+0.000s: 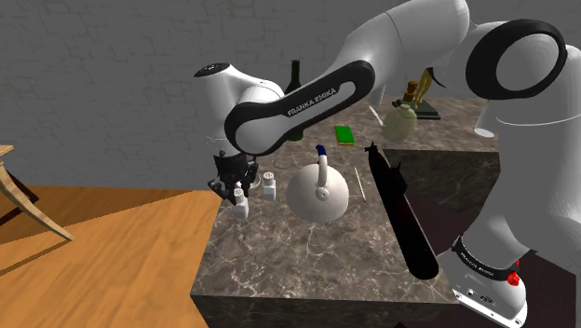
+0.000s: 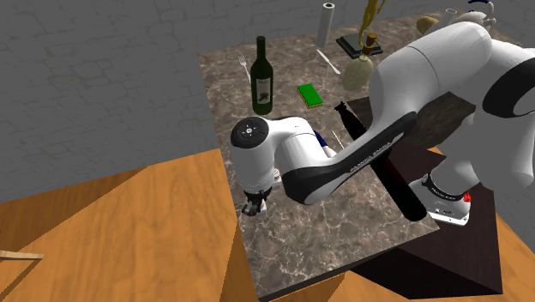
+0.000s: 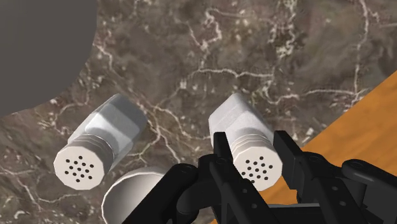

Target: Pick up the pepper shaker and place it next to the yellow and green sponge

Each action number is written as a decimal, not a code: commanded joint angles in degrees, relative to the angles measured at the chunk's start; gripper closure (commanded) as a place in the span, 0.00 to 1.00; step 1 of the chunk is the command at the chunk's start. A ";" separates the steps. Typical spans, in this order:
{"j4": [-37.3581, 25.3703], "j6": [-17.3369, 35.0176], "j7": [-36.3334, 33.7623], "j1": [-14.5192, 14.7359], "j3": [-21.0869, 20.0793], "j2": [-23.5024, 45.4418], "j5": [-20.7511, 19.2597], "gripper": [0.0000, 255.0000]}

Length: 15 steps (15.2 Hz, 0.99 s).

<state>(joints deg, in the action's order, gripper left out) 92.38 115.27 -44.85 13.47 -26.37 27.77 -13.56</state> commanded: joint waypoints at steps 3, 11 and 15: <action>-1.39 -2.20 0.33 -0.07 -0.28 -0.90 0.52 1.00; -5.21 -7.51 1.03 -0.08 -0.79 -2.58 1.51 1.00; -7.53 -10.31 1.32 0.03 -0.98 -3.14 1.86 1.00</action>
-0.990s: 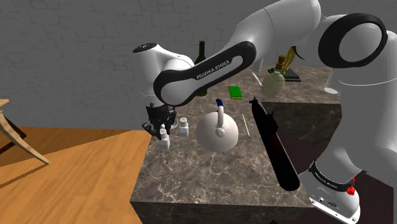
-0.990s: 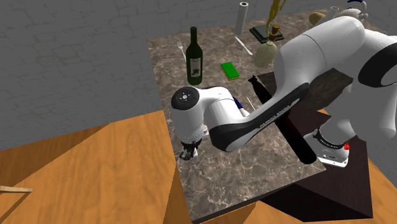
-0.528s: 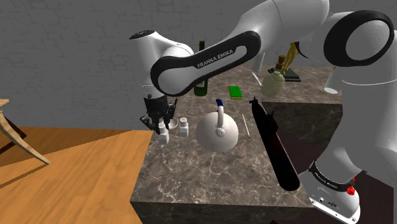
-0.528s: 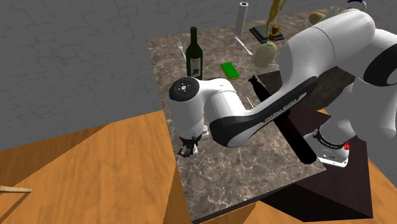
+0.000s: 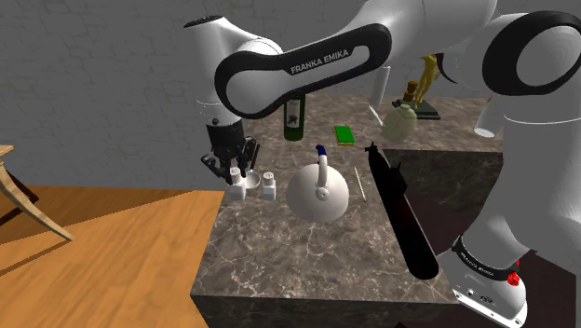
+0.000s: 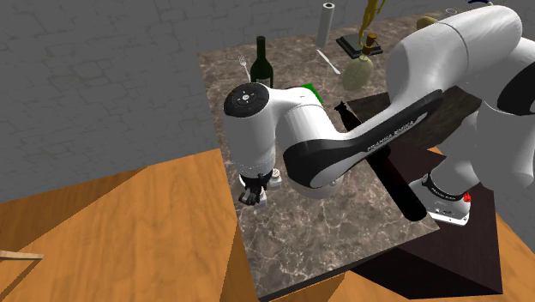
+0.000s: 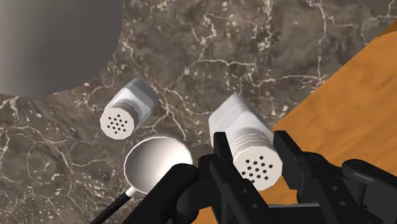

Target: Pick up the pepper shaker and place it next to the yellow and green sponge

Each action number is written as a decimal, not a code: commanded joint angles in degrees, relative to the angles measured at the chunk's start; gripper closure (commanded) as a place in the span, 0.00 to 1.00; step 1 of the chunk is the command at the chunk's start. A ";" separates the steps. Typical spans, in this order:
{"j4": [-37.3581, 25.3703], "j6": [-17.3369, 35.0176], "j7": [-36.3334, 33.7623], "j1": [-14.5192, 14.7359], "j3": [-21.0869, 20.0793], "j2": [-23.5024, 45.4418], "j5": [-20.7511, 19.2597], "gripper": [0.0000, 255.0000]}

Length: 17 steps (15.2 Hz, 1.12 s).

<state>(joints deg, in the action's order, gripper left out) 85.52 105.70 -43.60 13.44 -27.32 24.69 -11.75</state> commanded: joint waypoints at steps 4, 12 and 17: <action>-3.30 -3.63 0.30 0.25 -0.19 -0.39 0.30 1.00; -9.63 -9.82 0.64 0.98 -0.38 -0.33 0.42 1.00; -10.94 -11.75 1.96 0.11 -0.23 -1.08 0.81 1.00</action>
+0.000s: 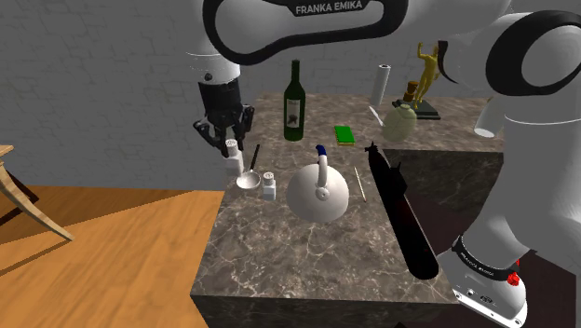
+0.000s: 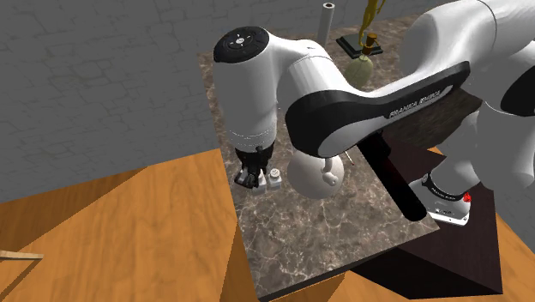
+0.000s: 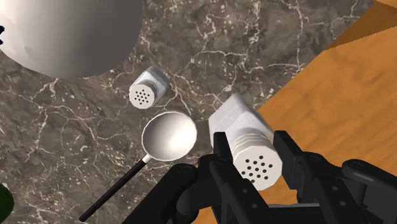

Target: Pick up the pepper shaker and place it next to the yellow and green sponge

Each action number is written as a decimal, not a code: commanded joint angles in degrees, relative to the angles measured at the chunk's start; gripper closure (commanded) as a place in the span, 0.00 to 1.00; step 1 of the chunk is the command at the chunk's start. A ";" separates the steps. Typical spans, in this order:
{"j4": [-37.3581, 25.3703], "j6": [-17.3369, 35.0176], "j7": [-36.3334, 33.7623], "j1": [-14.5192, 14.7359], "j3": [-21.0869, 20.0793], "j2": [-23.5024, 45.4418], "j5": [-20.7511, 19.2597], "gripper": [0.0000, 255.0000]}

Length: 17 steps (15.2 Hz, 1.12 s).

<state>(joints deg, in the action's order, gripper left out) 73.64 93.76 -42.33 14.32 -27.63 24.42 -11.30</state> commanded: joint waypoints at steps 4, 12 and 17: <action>6.72 2.83 5.71 -5.64 1.09 -4.45 2.06 1.00; 13.47 6.35 15.98 -13.60 4.08 -8.50 4.20 1.00; 15.00 7.69 22.22 -17.80 6.26 -9.03 4.76 1.00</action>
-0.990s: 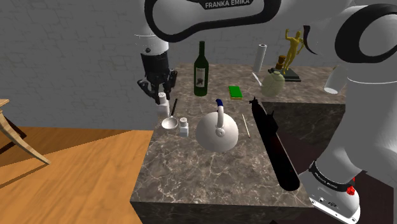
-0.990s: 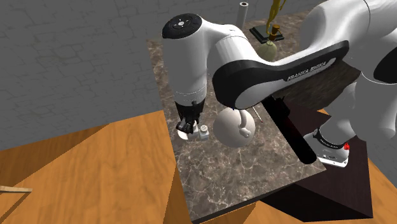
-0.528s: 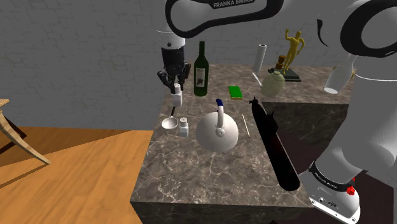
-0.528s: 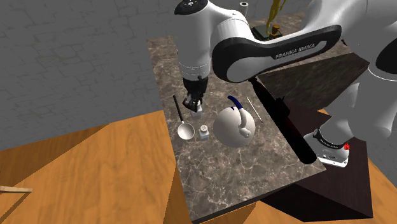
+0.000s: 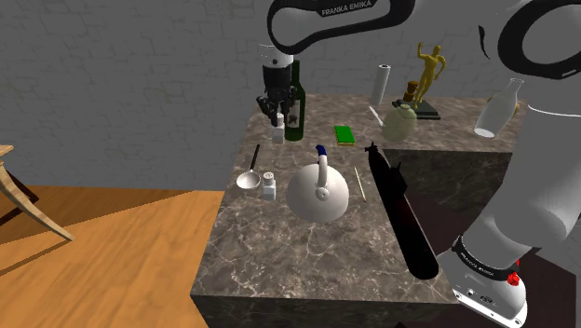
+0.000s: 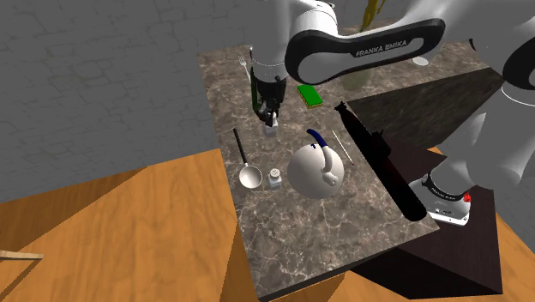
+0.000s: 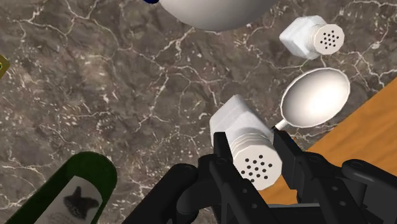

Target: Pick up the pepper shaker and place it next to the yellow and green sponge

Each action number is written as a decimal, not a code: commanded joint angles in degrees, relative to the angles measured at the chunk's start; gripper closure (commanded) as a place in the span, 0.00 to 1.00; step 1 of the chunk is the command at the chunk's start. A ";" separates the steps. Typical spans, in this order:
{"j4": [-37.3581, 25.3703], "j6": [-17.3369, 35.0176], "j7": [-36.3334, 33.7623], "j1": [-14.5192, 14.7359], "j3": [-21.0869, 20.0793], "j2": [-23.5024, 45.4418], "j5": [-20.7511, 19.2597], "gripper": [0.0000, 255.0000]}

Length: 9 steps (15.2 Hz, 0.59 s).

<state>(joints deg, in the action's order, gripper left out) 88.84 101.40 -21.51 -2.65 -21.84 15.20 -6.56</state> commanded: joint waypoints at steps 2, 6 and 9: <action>-0.14 0.41 3.83 -2.39 1.36 0.39 0.11 1.00; -0.92 0.88 8.55 -5.36 3.12 1.45 0.10 1.00; -2.33 0.97 11.98 -7.47 4.39 2.83 -0.04 1.00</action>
<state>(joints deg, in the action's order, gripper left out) 87.67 102.64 -10.62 -9.57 -17.86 17.18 -6.43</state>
